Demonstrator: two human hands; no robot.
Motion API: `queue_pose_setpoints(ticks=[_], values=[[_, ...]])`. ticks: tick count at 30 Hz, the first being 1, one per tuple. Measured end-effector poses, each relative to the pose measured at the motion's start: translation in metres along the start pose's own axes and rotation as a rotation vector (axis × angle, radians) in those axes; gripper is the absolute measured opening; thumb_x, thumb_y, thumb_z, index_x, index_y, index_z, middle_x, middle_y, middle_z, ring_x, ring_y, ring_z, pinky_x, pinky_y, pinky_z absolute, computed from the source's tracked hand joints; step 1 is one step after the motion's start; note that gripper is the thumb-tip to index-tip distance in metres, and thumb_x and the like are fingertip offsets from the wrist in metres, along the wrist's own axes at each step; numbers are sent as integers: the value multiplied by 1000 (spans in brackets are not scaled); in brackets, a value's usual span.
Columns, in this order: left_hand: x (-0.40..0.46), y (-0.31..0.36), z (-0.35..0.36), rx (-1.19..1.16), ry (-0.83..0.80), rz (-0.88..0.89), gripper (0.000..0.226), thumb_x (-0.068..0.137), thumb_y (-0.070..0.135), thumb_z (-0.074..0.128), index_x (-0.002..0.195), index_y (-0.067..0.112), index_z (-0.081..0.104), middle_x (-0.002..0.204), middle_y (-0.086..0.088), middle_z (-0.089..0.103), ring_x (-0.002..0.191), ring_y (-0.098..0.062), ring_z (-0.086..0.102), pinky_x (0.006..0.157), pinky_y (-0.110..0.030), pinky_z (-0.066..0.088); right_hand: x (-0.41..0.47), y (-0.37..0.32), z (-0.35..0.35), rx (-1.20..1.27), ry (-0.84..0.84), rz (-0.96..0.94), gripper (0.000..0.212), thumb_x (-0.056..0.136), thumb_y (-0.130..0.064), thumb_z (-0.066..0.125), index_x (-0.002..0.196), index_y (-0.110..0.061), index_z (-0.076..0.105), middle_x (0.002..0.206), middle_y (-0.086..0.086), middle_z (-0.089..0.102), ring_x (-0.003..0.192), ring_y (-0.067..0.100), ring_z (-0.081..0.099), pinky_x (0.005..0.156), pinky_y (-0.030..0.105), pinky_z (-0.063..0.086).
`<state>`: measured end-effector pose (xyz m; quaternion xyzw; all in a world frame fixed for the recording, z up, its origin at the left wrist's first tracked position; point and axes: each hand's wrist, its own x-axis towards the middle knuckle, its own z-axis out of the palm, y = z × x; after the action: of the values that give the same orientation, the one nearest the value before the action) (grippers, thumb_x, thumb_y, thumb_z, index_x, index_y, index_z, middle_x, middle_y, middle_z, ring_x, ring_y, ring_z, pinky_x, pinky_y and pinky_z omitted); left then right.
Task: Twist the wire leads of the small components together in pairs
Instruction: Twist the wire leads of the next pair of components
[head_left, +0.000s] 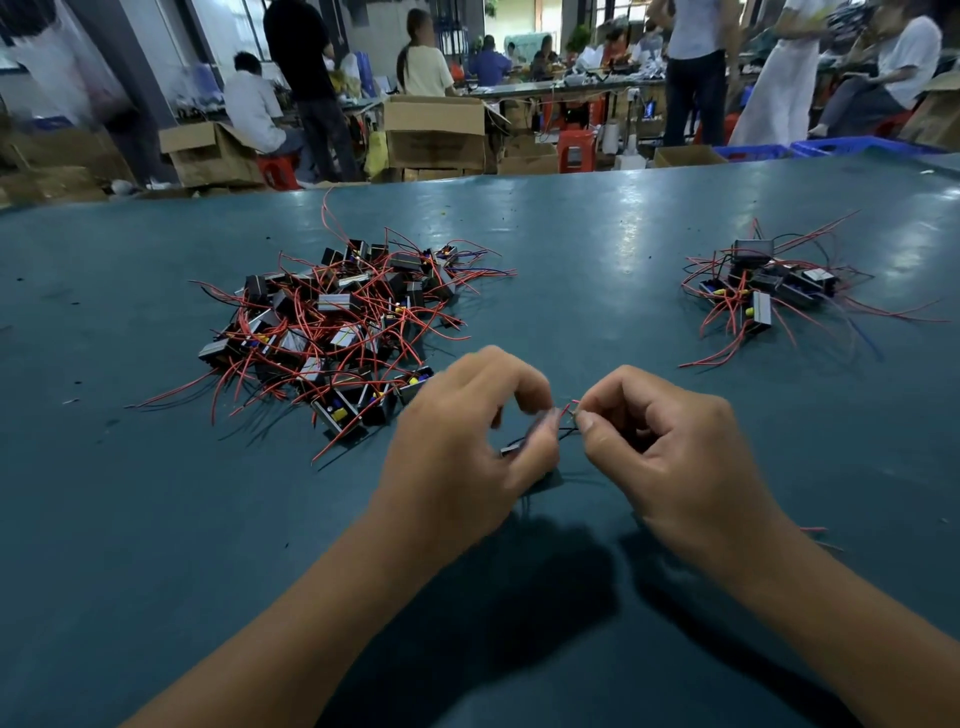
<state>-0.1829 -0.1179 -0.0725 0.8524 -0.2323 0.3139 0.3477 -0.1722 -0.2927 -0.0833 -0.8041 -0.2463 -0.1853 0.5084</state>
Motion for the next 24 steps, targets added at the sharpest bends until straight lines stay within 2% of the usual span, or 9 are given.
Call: queue_pose_setpoints(ticks=[2, 4, 6, 10, 16, 21, 24], values=[[1, -5, -2, 194, 36, 193, 11, 85, 21, 73, 91, 12, 72, 91, 2, 66, 79, -24, 59, 71, -42, 45, 0, 0, 1, 47, -23, 33, 12, 84, -21, 61, 72, -20, 61, 53, -4, 49, 47, 4, 37, 47, 17, 31], [3, -10, -4, 301, 39, 309, 12, 90, 26, 72, 92, 15, 76, 94, 0, 68, 78, -27, 61, 69, -43, 43, 1, 0, 2, 94, -31, 72, 12, 82, -21, 60, 71, -19, 62, 52, -6, 47, 48, 3, 36, 47, 16, 31], [4, -12, -6, 348, 13, 371, 15, 93, 31, 69, 93, 18, 77, 94, 2, 69, 78, -26, 61, 69, -41, 42, 3, 0, 1, 134, -35, 119, 13, 81, -24, 60, 70, -17, 63, 52, 1, 47, 50, 5, 37, 48, 20, 31], [5, -14, -9, 389, -6, 425, 19, 97, 35, 66, 92, 22, 77, 96, 4, 70, 78, -26, 62, 71, -43, 43, 5, 1, 1, 212, -89, 162, 14, 80, -23, 60, 70, -14, 63, 49, -10, 43, 47, 3, 32, 47, 15, 27], [6, -18, -12, 393, -45, 453, 17, 98, 35, 66, 92, 23, 77, 94, 6, 69, 76, -24, 60, 69, -42, 42, 5, 0, -3, 195, -145, 150, 14, 81, -23, 60, 70, -14, 63, 52, -8, 45, 49, 5, 35, 48, 17, 29], [7, -18, -13, 415, -61, 476, 21, 99, 34, 63, 89, 22, 76, 91, 6, 69, 75, -23, 60, 69, -41, 42, 5, 2, -3, 198, -166, 169, 17, 90, -9, 64, 74, -15, 63, 49, -11, 47, 45, 3, 35, 46, 13, 29], [6, -17, -12, 422, -74, 478, 19, 99, 31, 64, 88, 20, 75, 90, 6, 69, 74, -23, 60, 69, -42, 42, 5, 3, -4, 191, -185, 174, 16, 90, -10, 64, 75, -16, 63, 50, -11, 48, 46, 3, 36, 47, 14, 30]])
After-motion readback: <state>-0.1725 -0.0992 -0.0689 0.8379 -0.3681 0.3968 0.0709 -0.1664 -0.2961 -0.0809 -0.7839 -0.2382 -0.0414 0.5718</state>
